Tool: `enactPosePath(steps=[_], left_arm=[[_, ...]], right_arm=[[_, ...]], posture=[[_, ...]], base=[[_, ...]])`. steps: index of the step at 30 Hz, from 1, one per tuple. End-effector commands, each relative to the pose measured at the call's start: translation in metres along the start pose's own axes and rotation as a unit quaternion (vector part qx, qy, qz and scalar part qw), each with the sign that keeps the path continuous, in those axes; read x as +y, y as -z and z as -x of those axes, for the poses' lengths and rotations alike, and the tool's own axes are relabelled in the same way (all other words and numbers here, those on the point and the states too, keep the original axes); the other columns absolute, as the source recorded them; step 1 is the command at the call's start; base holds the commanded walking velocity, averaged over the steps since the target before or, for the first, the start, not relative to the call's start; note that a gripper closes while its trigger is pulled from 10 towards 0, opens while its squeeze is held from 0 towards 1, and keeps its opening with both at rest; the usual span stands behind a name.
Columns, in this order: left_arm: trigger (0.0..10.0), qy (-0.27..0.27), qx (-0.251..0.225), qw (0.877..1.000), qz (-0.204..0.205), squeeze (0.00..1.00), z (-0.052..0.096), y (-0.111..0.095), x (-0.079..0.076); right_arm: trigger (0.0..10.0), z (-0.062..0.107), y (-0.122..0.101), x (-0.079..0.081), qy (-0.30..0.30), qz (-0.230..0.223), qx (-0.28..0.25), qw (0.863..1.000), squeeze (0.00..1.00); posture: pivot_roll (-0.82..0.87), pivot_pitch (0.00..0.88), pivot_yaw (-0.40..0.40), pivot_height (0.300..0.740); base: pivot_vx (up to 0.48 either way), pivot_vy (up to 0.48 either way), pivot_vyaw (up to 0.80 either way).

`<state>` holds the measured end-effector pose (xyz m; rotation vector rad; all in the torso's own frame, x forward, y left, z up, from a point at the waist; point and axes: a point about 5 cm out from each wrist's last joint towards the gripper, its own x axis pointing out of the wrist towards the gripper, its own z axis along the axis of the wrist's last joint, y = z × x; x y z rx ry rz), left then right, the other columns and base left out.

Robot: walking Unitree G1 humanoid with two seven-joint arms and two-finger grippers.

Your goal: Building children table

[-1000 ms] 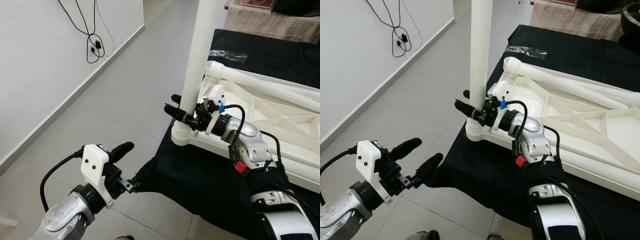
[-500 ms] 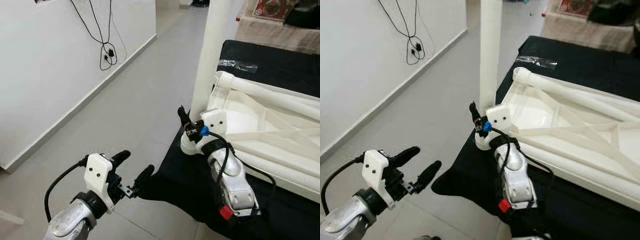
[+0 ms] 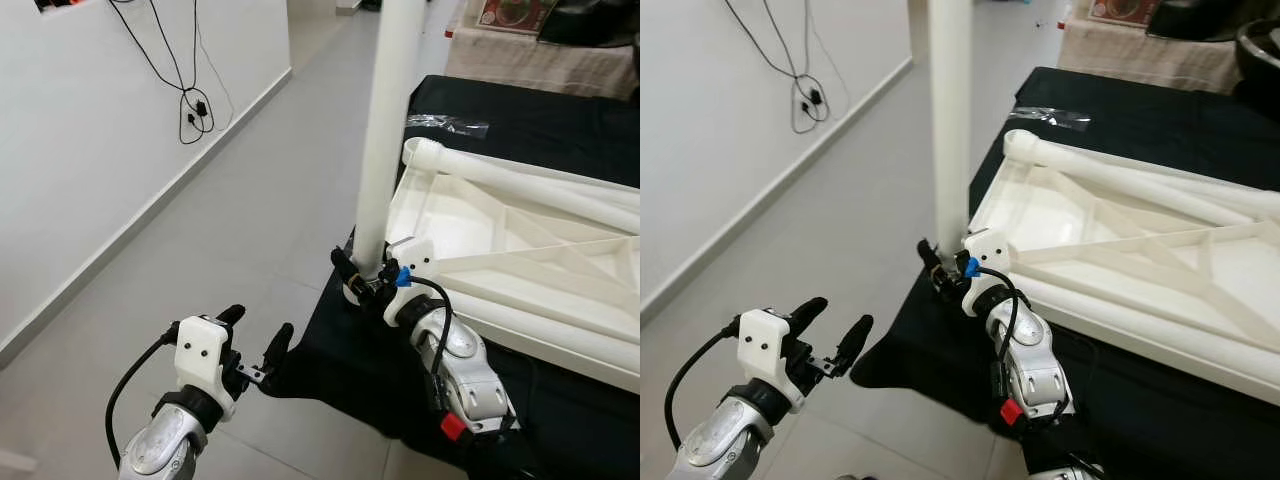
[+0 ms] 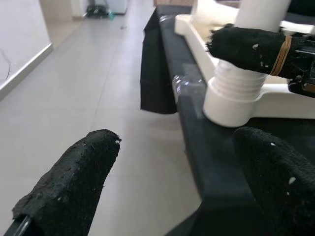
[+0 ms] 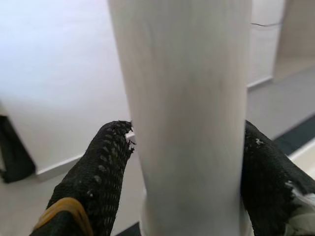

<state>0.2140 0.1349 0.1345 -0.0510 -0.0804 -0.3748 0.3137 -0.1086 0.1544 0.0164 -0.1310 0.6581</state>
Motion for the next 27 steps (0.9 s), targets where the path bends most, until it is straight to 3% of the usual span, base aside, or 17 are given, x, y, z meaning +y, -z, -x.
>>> enactPosePath(steps=[1,7,11,12,13,14,17,24,26,27], left_arm=[[10.0,-0.004,0.012,1.000,-0.007,0.00,0.002,0.007,0.001],[10.0,-0.002,0.003,1.000,-0.015,0.00,0.000,0.010,-0.003],[10.0,-0.001,0.001,1.000,-0.018,0.00,0.000,0.011,-0.004],[10.0,0.000,0.001,1.000,-0.019,0.00,0.000,0.011,-0.005],[10.0,0.000,0.000,1.000,-0.020,0.00,0.000,0.011,-0.005],[10.0,0.000,-0.001,1.000,-0.021,0.00,0.000,0.011,-0.005],[10.0,0.000,-0.004,1.000,-0.024,0.00,0.000,0.012,-0.006],[10.0,-0.001,-0.006,1.000,-0.026,0.00,0.000,0.013,-0.006],[10.0,0.000,-0.006,1.000,-0.026,0.00,0.000,0.013,-0.006],[10.0,0.000,-0.006,1.000,-0.026,0.00,0.000,0.013,-0.005]], right_arm=[[10.0,-0.005,0.002,0.011,-0.048,-0.012,-0.003,0.999,0.00],[10.0,-0.014,-0.013,-0.010,-0.177,-0.005,0.010,0.984,0.00],[10.0,-0.022,-0.021,-0.018,-0.200,0.008,0.010,0.980,0.00],[8.4,-0.028,-0.027,-0.020,-0.208,0.016,0.004,0.978,0.00],[8.4,-0.032,-0.031,-0.021,-0.213,0.022,-0.001,0.977,0.00],[0.0,-0.035,-0.034,-0.022,-0.224,0.021,-0.004,0.974,0.00],[0.0,-0.036,-0.033,-0.023,-0.257,0.024,0.006,0.966,0.00],[0.0,-0.031,-0.028,-0.025,-0.256,0.017,0.011,0.966,0.00],[0.0,-0.024,-0.016,-0.025,-0.223,0.029,0.036,0.974,0.00],[0.0,-0.018,-0.003,-0.025,-0.171,0.046,0.067,0.982,0.00]], posture=[[0.05,0.145,0.007,0.740],[0.07,0.136,-0.004,0.740],[0.08,0.133,-0.005,0.740],[0.09,0.133,-0.010,0.740],[0.09,0.133,-0.010,0.740],[0.09,0.132,-0.013,0.740],[0.10,0.134,-0.014,0.740],[0.09,0.136,-0.010,0.740],[0.08,0.140,-0.008,0.740],[0.08,0.140,-0.010,0.740]], base=[[0.000,0.000,0.00],[0.000,0.000,0.00],[0.000,0.000,0.00],[0.000,0.000,0.00],[0.000,0.000,0.00],[0.000,0.000,0.00],[0.000,0.000,0.00],[0.000,0.000,0.00],[0.000,0.000,0.00],[0.000,0.000,0.00]])
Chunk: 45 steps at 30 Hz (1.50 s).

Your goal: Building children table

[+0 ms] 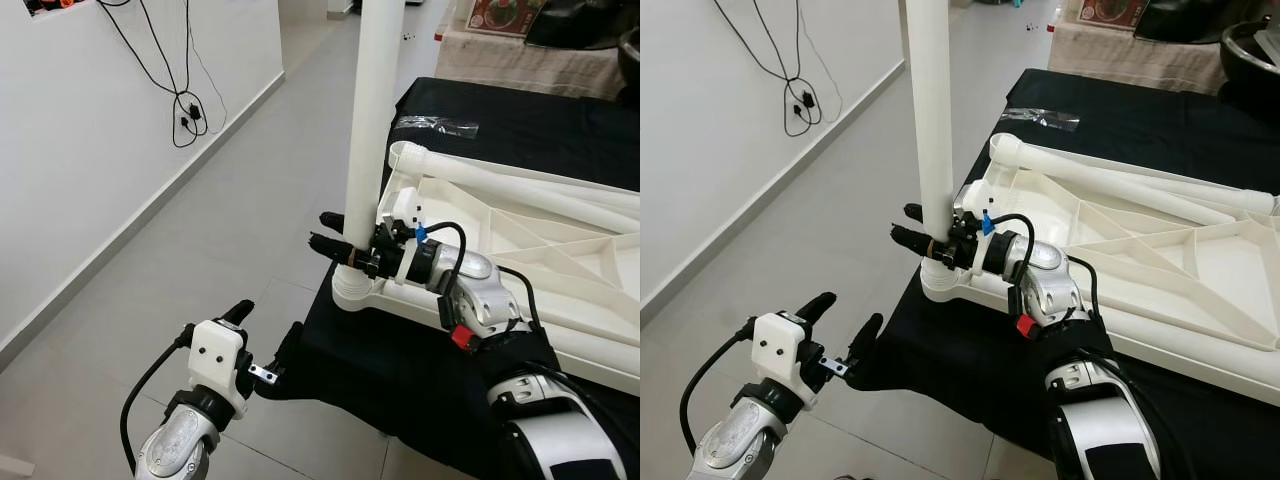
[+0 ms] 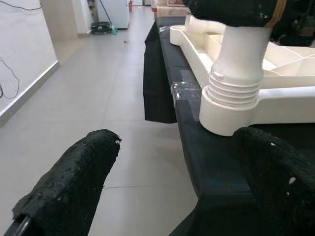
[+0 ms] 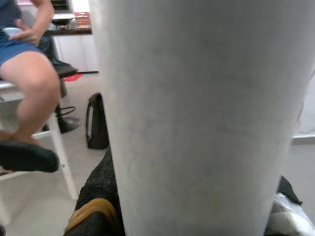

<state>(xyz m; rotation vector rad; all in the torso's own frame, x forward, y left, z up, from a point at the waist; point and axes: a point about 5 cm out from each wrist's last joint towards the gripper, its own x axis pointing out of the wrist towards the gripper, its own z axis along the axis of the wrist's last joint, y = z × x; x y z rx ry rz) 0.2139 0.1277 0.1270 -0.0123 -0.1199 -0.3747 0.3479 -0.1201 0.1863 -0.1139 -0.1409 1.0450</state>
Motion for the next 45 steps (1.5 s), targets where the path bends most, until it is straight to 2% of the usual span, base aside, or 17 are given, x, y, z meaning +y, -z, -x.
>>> enactPosePath(steps=[1,3,4,5,8,14,15,17,18,19,24,25,29,30,36,37,45], left_arm=[[10.0,-0.001,0.010,1.000,-0.003,0.00,0.002,0.005,0.001],[10.0,0.000,0.010,1.000,-0.003,0.00,0.002,0.005,0.001],[10.0,0.001,0.009,1.000,-0.004,0.00,0.002,0.004,0.001],[10.0,0.001,0.009,1.000,-0.004,0.00,0.002,0.004,0.001],[10.0,0.000,0.007,1.000,-0.006,0.00,0.002,0.004,0.002],[10.0,0.002,0.006,1.000,-0.005,0.00,0.001,0.004,0.002],[10.0,0.001,0.005,1.000,-0.005,0.00,0.001,0.004,0.002],[10.0,0.000,0.004,1.000,-0.005,0.00,0.002,0.004,0.002],[10.0,-0.001,0.004,1.000,-0.005,0.00,0.001,0.004,0.002],[10.0,-0.001,0.004,1.000,-0.004,0.00,0.001,0.004,0.002],[10.0,0.001,0.004,1.000,-0.003,0.00,0.001,0.004,0.001],[10.0,0.002,0.004,1.000,-0.002,0.00,0.001,0.004,0.000],[10.0,0.002,0.004,1.000,-0.002,0.00,0.001,0.004,0.000],[10.0,0.002,0.003,1.000,-0.002,0.00,0.001,0.004,0.000],[10.0,0.001,0.001,1.000,-0.002,0.00,0.002,0.002,-0.002],[10.0,0.002,0.002,1.000,-0.002,0.00,0.003,0.001,-0.003],[10.0,-0.002,0.002,1.000,0.000,0.00,0.005,0.001,-0.008]], right_arm=[[0.0,0.002,0.024,0.010,0.022,-0.013,0.054,0.998,0.00],[0.0,0.007,0.036,0.010,0.100,-0.007,0.086,0.991,0.00],[0.0,0.048,0.066,0.011,0.358,0.000,0.163,0.919,0.00],[0.0,0.048,0.066,0.011,0.358,0.000,0.163,0.919,0.00],[0.0,0.077,0.067,0.001,0.478,0.012,0.178,0.860,0.00],[0.0,0.076,0.062,-0.008,0.468,0.014,0.173,0.866,0.00],[1.9,0.073,0.060,-0.005,0.462,0.013,0.170,0.870,0.00],[1.9,0.071,0.059,-0.002,0.459,0.012,0.167,0.873,0.00],[10.0,0.065,0.055,0.004,0.452,0.009,0.156,0.878,0.00],[10.0,0.052,0.052,0.013,0.414,-0.014,0.126,0.901,1.00],[10.0,0.024,0.030,0.022,0.302,-0.040,0.032,0.952,1.00],[10.0,0.020,0.021,0.020,0.259,-0.040,0.009,0.965,0.52],[10.0,0.017,0.013,0.018,0.218,-0.041,-0.011,0.975,0.52],[10.0,0.017,0.007,0.007,0.194,-0.029,-0.015,0.981,0.00],[10.0,0.019,-0.015,-0.017,0.063,-0.014,-0.004,0.998,0.00],[0.0,0.017,-0.022,-0.021,0.013,-0.017,-0.002,1.000,0.00],[0.0,0.027,-0.022,-0.020,-0.053,-0.052,0.005,0.997,0.00]], posture=[[0.08,0.140,-0.010,0.740],[0.08,0.140,-0.010,0.740],[0.08,0.150,-0.014,0.740],[0.08,0.150,-0.014,0.740],[0.06,0.141,-0.009,0.740],[0.06,0.141,-0.012,0.740],[0.06,0.143,-0.012,0.740],[0.06,0.143,-0.012,0.740],[0.05,0.145,-0.013,0.740],[0.06,0.147,-0.013,0.740],[0.06,0.148,-0.012,0.740],[0.06,0.146,-0.013,0.740],[0.06,0.146,-0.013,0.740],[0.07,0.148,-0.017,0.740],[0.08,0.158,-0.023,0.740],[0.09,0.161,-0.025,0.740],[0.09,0.174,-0.029,0.740]], base=[[0.000,0.000,0.00],[0.000,0.000,0.00],[0.000,0.000,0.00],[0.000,0.000,0.00],[0.000,0.000,0.00],[0.000,0.000,0.00],[0.000,0.000,0.00],[0.000,0.000,0.00],[0.000,0.000,0.00],[0.000,0.000,0.00],[0.000,0.000,0.00],[0.000,0.000,0.00],[0.000,0.000,0.00],[0.000,0.000,0.00],[0.000,0.000,0.00],[0.000,0.000,0.00],[0.000,0.000,0.00]])
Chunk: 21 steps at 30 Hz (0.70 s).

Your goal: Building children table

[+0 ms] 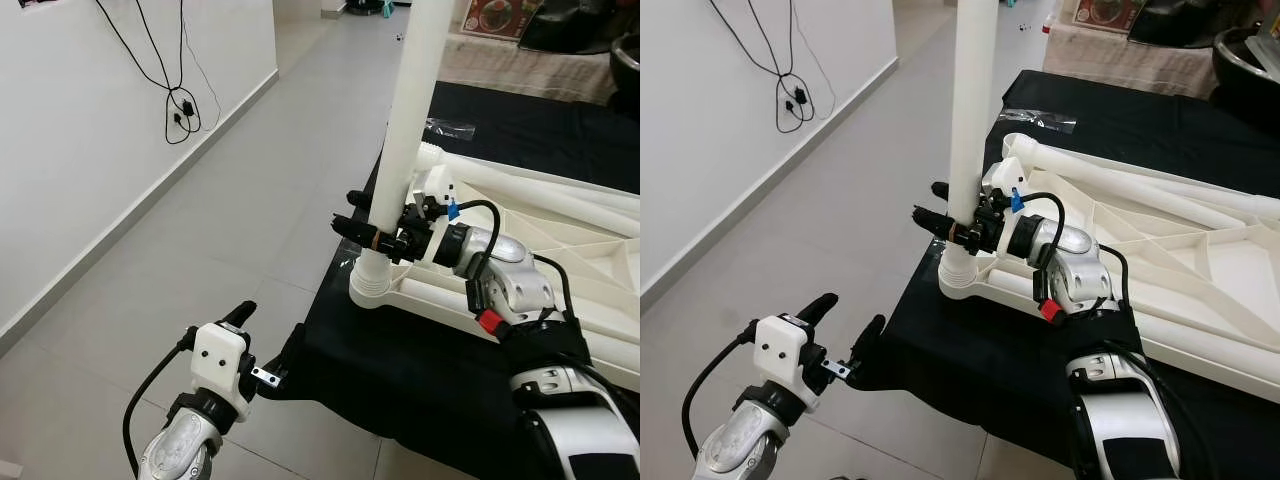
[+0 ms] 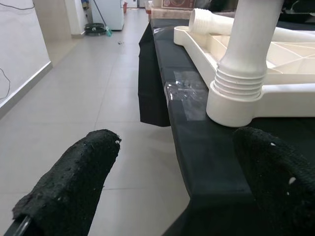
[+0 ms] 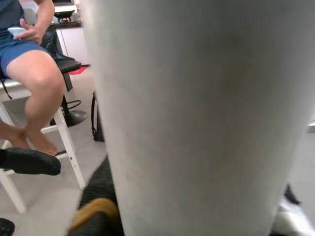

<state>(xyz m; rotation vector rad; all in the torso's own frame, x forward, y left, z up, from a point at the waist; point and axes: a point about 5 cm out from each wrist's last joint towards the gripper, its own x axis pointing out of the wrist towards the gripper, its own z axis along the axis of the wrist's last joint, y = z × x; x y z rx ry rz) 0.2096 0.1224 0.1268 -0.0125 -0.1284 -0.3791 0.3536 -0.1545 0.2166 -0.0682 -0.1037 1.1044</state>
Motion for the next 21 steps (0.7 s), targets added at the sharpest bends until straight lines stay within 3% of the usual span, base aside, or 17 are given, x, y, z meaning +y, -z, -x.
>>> enactPosePath(steps=[1,4,5,6,7,9,10,11,12,13,14,15,17,20,21], left_arm=[[10.0,-0.004,0.006,1.000,0.001,0.00,0.003,0.001,-0.001],[10.0,-0.004,0.006,1.000,0.001,0.00,0.003,0.001,-0.001],[10.0,-0.002,0.007,1.000,0.002,0.00,0.003,0.001,-0.001],[10.0,-0.002,0.007,1.000,0.002,0.00,0.003,0.001,-0.001],[10.0,-0.001,0.007,1.000,0.002,0.00,0.003,0.001,-0.001],[10.0,-0.001,0.007,1.000,0.002,0.00,0.003,0.001,-0.001],[10.0,0.000,0.008,1.000,0.002,0.00,0.004,0.000,0.000],[10.0,0.000,0.008,1.000,0.002,0.00,0.004,0.000,0.001],[10.0,0.000,0.008,1.000,0.002,0.00,0.004,0.000,0.001],[10.0,0.000,0.008,1.000,0.002,0.00,0.004,0.000,0.001],[10.0,0.001,0.009,1.000,0.002,0.00,0.003,0.000,0.003],[10.0,0.001,0.009,1.000,0.002,0.00,0.003,0.000,0.003],[10.0,0.003,0.009,1.000,0.002,0.00,0.001,0.001,0.003],[10.0,0.004,0.009,1.000,0.002,0.00,-0.001,0.001,0.003],[10.0,0.004,0.009,1.000,0.001,0.00,0.000,0.001,0.003]], right_arm=[[0.0,0.001,0.007,0.007,-0.025,-0.023,0.003,0.999,0.00],[0.0,0.004,0.011,0.008,-0.020,-0.026,0.006,0.999,0.00],[0.0,0.009,0.026,0.014,0.006,-0.025,0.028,0.999,0.00],[0.0,0.009,0.026,0.014,0.006,-0.025,0.028,0.999,0.00],[0.0,0.008,0.042,0.018,0.093,-0.026,0.059,0.994,0.00],[0.0,0.008,0.042,0.018,0.093,-0.026,0.059,0.994,0.00],[0.0,0.013,0.056,0.016,0.262,-0.009,0.095,0.960,0.00],[0.0,0.021,0.063,0.014,0.381,0.009,0.117,0.917,0.00],[0.0,0.021,0.063,0.014,0.381,0.009,0.117,0.917,0.00],[0.0,0.027,0.067,0.014,0.450,0.021,0.129,0.883,0.00],[0.0,0.027,0.074,0.036,0.471,0.004,0.122,0.874,0.00],[0.0,0.027,0.074,0.036,0.471,0.004,0.122,0.874,0.00],[0.0,0.023,0.078,0.062,0.458,-0.018,0.118,0.881,0.00],[0.0,0.018,0.075,0.063,0.440,-0.004,0.119,0.890,0.00],[10.0,0.014,0.073,0.062,0.426,-0.015,0.102,0.899,0.98]], posture=[[0.09,0.174,-0.029,0.740],[0.08,0.178,-0.026,0.740],[0.07,0.180,-0.023,0.740],[0.07,0.180,-0.023,0.740],[0.07,0.187,-0.020,0.740],[0.07,0.187,-0.020,0.740],[0.05,0.191,-0.010,0.740],[0.05,0.191,-0.010,0.740],[0.05,0.191,-0.010,0.740],[0.05,0.191,-0.010,0.740],[0.03,0.191,0.001,0.740],[0.03,0.191,0.001,0.740],[0.03,0.185,0.001,0.740],[0.04,0.177,-0.007,0.740],[0.04,0.177,-0.009,0.740]], base=[[0.000,0.000,0.00],[0.000,0.000,0.00],[0.000,0.000,0.00],[0.000,0.000,0.00],[0.000,0.000,0.00],[0.000,0.000,0.00],[0.000,0.000,0.00],[0.000,0.000,0.00],[0.000,0.000,0.00],[0.000,0.000,0.00],[0.000,0.000,0.00],[0.000,0.000,0.00],[0.000,0.000,0.00],[0.000,0.000,0.00],[0.000,0.000,0.00]])
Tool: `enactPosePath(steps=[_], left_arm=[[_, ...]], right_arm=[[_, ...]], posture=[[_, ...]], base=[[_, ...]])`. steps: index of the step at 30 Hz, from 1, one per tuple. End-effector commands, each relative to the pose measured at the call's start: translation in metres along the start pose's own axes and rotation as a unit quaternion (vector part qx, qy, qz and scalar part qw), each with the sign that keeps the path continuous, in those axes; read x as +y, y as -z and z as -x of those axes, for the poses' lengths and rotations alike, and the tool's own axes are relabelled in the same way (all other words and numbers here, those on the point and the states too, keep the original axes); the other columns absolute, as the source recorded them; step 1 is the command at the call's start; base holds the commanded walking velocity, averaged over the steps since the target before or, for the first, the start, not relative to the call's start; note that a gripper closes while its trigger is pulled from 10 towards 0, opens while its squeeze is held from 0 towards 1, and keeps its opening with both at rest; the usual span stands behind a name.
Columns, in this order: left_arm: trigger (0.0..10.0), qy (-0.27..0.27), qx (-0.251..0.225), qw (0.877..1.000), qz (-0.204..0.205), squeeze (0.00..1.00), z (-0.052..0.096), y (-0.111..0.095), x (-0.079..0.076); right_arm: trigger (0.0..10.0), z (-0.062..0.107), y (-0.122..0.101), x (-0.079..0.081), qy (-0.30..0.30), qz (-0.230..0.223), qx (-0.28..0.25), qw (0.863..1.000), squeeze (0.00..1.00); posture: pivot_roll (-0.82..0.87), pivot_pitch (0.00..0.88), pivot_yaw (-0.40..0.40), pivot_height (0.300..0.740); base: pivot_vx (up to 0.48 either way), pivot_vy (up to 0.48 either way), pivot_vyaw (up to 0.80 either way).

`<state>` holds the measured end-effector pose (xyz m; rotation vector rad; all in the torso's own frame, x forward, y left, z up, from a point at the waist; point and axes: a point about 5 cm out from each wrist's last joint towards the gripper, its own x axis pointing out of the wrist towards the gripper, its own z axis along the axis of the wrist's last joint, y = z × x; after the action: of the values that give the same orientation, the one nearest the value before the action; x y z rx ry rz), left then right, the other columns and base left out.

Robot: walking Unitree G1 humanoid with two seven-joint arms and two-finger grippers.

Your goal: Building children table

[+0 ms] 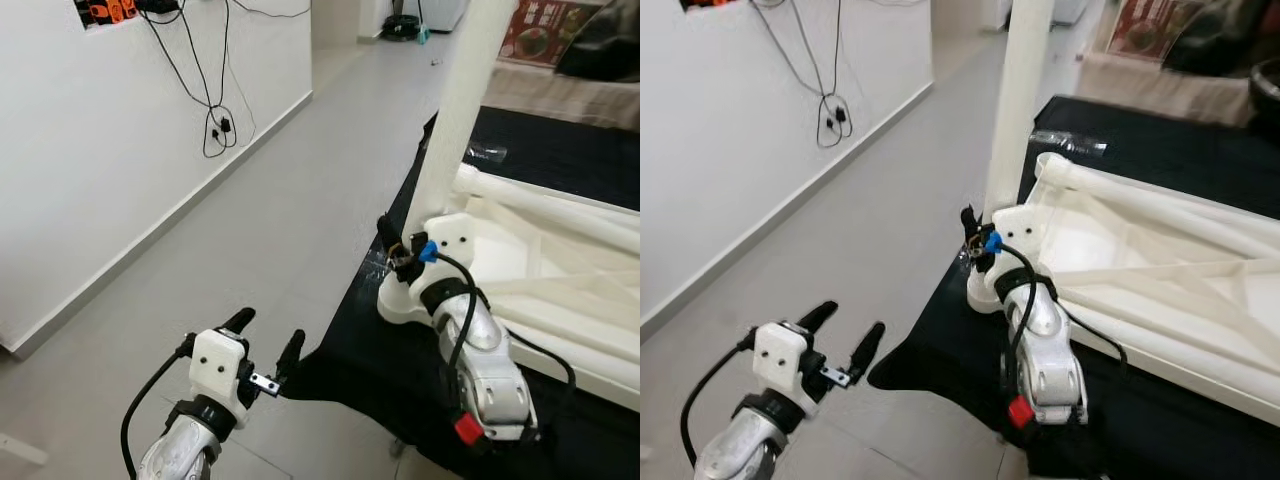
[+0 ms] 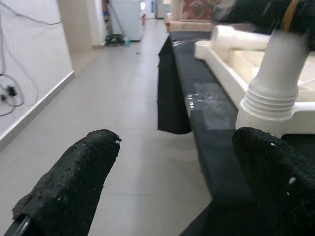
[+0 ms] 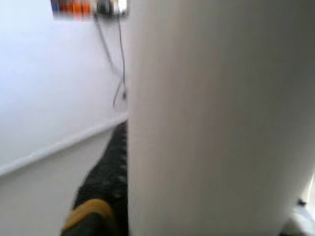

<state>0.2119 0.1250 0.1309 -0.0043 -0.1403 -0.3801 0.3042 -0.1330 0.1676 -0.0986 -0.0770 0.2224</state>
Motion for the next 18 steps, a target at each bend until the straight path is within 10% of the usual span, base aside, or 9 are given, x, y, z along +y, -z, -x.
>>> enactPosePath(steps=[1,4,5,16,17,18], left_arm=[[10.0,0.003,0.013,1.000,0.006,0.00,0.002,0.005,0.000],[10.0,0.001,0.013,1.000,0.004,0.00,0.002,0.004,0.000],[10.0,0.000,0.013,1.000,0.003,0.00,0.002,0.005,0.000],[10.0,-0.001,0.014,1.000,0.005,0.00,0.004,0.005,-0.001],[10.0,-0.001,0.015,1.000,0.005,0.00,0.004,0.005,-0.001],[10.0,-0.001,0.015,1.000,0.005,0.00,0.004,0.005,-0.001]], right_arm=[[10.0,0.004,0.029,0.000,-0.010,-0.022,0.066,0.998,0.98],[10.0,-0.002,0.024,0.006,-0.052,-0.049,0.048,0.996,1.00],[10.0,-0.009,0.013,0.008,-0.113,-0.062,0.021,0.991,0.00],[10.0,-0.018,-0.037,-0.004,-0.371,-0.050,-0.054,0.926,0.00],[0.0,-0.018,-0.037,-0.003,-0.405,-0.042,-0.047,0.912,0.00],[0.0,-0.018,-0.037,-0.003,-0.428,-0.039,-0.042,0.902,0.00]], posture=[[0.04,0.177,-0.009,0.740],[0.05,0.166,-0.010,0.740],[0.05,0.167,-0.012,0.740],[0.06,0.166,-0.016,0.740],[0.07,0.168,-0.019,0.740],[0.07,0.168,-0.019,0.740]], base=[[0.000,0.000,0.00],[0.000,0.000,0.00],[0.000,0.000,0.00],[0.000,0.000,0.00],[0.000,0.000,0.00],[0.000,0.000,0.00]])
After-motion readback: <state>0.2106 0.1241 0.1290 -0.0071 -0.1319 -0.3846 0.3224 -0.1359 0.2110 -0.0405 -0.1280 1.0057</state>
